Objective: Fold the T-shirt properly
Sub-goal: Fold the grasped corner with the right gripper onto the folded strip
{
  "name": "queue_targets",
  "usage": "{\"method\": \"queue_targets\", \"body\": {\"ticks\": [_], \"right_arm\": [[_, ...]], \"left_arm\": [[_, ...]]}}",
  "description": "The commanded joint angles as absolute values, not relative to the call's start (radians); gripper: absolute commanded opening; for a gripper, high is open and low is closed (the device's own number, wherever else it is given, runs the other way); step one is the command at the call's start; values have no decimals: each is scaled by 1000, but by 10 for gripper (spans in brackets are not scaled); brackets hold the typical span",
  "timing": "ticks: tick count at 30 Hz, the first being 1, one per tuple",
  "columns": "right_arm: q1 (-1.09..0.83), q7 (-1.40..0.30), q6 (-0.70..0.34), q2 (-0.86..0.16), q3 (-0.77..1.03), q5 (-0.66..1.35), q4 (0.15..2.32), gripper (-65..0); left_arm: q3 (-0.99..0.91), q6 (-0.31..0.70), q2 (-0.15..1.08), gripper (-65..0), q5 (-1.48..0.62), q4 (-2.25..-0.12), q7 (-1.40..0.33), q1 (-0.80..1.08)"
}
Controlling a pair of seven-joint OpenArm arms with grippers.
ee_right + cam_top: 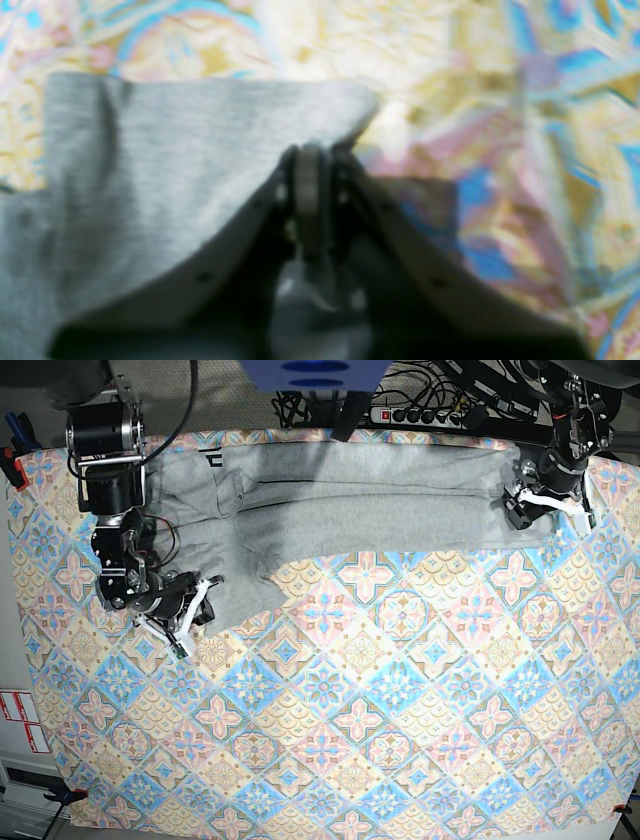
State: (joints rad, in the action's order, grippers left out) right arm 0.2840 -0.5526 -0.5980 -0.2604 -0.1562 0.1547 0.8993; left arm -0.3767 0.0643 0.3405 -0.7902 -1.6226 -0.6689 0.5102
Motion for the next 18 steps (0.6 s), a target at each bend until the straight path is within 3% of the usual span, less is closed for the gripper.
{"method": "queue_targets", "body": {"ticks": [1, 8, 18], "right_arm": [[302, -558, -604, -269, -154, 156, 928, -650], [200, -578, -604, -275, -143, 157, 1205, -649], [-102, -677, -604, -272, 54, 157, 1626, -649]], "left_arm": [[-384, 70, 354, -215, -797, -1639, -653, 510], [-384, 70, 352, -215, -797, -1636, -651, 509], [-384, 70, 352, -216, -797, -1635, -650, 507]]}}
